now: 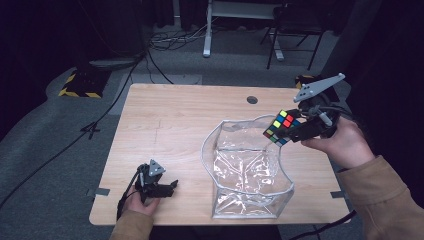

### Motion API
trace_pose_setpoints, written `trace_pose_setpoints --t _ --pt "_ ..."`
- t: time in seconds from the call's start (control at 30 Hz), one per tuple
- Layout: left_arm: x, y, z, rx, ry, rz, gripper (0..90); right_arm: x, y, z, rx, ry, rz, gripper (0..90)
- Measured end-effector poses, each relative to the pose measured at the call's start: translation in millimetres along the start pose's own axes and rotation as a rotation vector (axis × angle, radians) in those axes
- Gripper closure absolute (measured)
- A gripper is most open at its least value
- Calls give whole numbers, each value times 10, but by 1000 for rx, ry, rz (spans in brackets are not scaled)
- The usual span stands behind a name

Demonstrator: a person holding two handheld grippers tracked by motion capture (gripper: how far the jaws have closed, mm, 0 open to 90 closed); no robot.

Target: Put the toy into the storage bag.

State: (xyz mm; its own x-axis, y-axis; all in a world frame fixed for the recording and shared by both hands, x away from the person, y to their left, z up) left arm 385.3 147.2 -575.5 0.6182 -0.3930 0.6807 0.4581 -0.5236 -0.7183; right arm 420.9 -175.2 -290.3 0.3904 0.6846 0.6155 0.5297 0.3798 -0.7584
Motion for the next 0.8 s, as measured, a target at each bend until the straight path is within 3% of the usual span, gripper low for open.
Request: trace_pose_setpoints --t 0.27,0.57,0.8 --pt "0 1 -2 -1 -1 0 157 152 90 127 2 -66 29 340" --pt "15 13 4 1 -4 -4 157 334 207 354 67 -77 15 340" --pt "26 21 14 12 -9 -8 157 449 269 453 84 -96 9 339"
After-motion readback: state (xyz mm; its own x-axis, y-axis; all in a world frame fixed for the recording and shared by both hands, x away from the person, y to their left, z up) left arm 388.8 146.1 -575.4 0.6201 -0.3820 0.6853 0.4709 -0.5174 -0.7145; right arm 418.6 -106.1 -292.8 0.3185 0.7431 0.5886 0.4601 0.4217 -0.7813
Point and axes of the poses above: each handheld gripper's, and its own axes: y roughly forward along the jaws, x roughly out of its top, z roughly to its left, the point moved 10 cm from there along y, roughly forward along the jaws, and after that the axes turned 9 degrees about -x, right-handed, at the moved point
